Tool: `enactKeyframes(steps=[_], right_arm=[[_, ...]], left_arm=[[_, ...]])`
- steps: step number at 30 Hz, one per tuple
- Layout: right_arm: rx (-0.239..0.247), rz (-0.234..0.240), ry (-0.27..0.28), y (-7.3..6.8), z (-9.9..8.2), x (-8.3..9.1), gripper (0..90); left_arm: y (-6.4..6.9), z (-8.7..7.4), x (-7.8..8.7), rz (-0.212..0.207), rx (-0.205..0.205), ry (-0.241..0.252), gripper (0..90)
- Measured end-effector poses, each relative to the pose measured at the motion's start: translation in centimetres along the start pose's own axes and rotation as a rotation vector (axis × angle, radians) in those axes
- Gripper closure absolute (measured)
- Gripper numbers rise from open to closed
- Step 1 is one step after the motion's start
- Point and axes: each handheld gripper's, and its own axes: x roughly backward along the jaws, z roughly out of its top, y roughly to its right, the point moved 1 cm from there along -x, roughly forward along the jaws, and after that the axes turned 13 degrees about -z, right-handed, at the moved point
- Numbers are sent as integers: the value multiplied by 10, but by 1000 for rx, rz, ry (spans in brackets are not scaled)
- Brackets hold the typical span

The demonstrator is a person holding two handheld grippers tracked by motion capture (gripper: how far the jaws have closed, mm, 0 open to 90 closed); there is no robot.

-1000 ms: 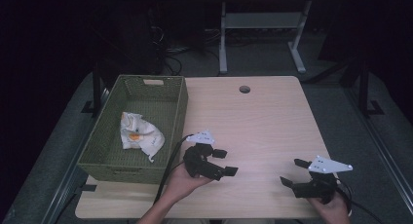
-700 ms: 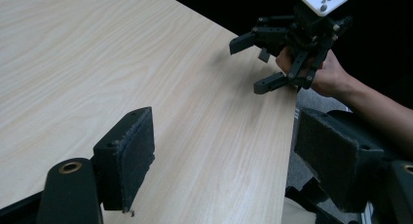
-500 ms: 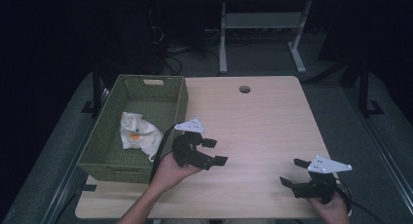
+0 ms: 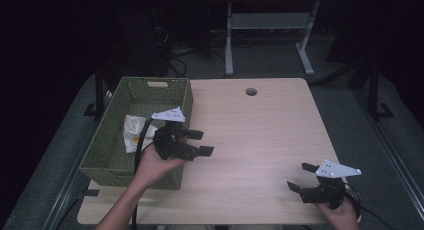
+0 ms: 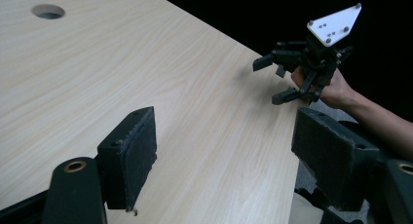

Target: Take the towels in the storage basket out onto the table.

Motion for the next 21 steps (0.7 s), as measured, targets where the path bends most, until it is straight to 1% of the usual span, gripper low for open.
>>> enactKeyframes(steps=[1, 2, 3, 6, 7, 9, 10, 11, 12, 15, 16, 17, 18, 19, 20, 21], right_arm=[[0, 0, 0, 0, 0, 0, 143], [0, -1, 1, 0, 0, 0, 143], [0, 0, 2, 0, 0, 0, 143], [2, 0, 2, 0, 0, 0, 143], [2, 0, 2, 0, 0, 0, 143], [3, 1, 3, -1, 0, 0, 143], [5, 1, 1, 0, 0, 0, 143], [5, 1, 0, 0, 0, 0, 143], [5, 2, 0, 0, 0, -1, 143], [4, 1, 1, 0, 0, 0, 143], [6, 2, 2, 0, 0, 0, 143], [6, 1, 0, 0, 0, 0, 143], [6, 1, 0, 0, 0, 0, 143], [3, 2, -4, 0, 0, 0, 143], [3, 1, -3, 0, 0, 0, 143], [3, 1, -3, 0, 0, 0, 143]], left_arm=[[0, 0, 0, 0, 0, 0, 249], [-2, 0, 8, 5, 11, 9, 249], [-3, 0, 12, 12, 14, 8, 251], [-7, -1, 22, 25, 27, 20, 264], [-7, -1, 22, 25, 27, 20, 269], [-11, -3, 29, 32, 42, 30, 270], [-14, -4, 35, 45, 49, 39, 270], [-14, -4, 35, 45, 49, 39, 270], [-17, -6, 41, 52, 58, 42, 270], [-20, -7, 46, 71, 66, 42, 270], [-24, -9, 53, 82, 76, 53, 271], [-25, -10, 56, 95, 78, 47, 271], [-25, -10, 56, 95, 78, 47, 271], [-28, -12, 63, 106, 92, 58, 271], [-30, -13, 67, 119, 98, 58, 276], [-30, -13, 67, 119, 98, 58, 278]])
